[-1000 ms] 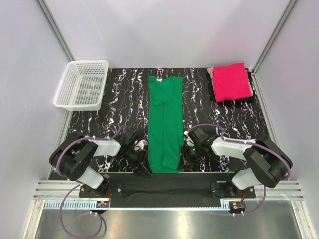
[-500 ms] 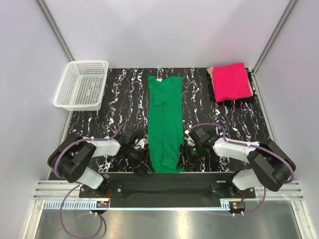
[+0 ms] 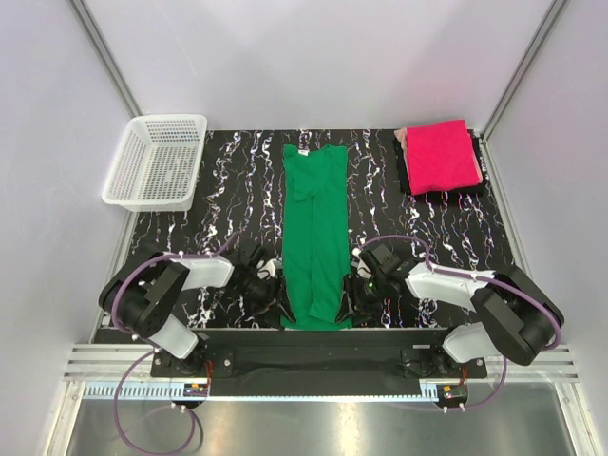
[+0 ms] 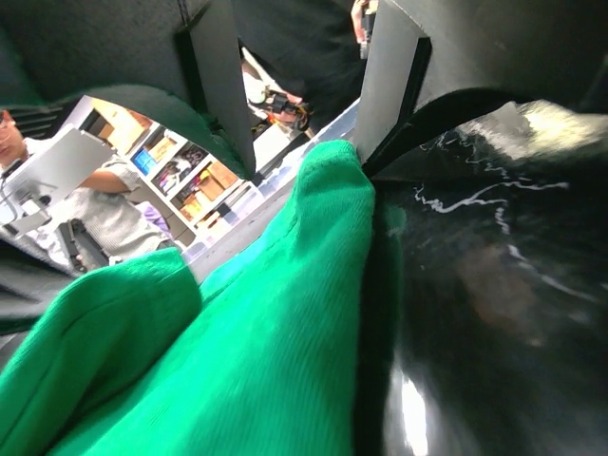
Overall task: Fold and stack the t-shirts
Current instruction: Fold the tshirt
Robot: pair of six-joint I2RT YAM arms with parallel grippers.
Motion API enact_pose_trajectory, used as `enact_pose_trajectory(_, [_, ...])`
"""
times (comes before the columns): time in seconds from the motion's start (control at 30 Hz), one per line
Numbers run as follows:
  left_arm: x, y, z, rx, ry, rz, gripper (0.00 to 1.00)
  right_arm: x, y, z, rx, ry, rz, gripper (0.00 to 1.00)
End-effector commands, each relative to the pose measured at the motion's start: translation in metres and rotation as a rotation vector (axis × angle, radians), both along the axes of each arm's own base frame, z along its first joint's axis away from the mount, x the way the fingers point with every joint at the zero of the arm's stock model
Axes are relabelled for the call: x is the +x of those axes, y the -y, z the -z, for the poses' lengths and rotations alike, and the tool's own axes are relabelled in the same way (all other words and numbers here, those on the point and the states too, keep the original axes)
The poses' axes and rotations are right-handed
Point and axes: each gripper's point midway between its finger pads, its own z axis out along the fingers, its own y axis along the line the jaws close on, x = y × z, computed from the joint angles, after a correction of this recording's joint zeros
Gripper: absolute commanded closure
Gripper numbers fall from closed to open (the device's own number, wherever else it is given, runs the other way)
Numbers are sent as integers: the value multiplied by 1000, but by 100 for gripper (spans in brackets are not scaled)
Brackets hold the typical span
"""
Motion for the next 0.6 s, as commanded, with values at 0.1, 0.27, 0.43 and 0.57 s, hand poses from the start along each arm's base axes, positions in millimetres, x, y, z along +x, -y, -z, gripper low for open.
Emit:
enact_pose_trajectory(0.1, [52,-11,25,135,206,-34,48,0,18,15,-102,26,12,46])
enact_pose_trajectory(0.27, [49,-13,31,151,190,-29,50,2,19,19,-122,25,12,46])
enact_pose_trajectory(0.43, [44,-15,32,147,180,-23,51,3,21,24,-143,23,6,47])
enact_pose_trajectory(0.57, [39,-17,36,150,170,-19,53,7,19,26,-150,29,0,48])
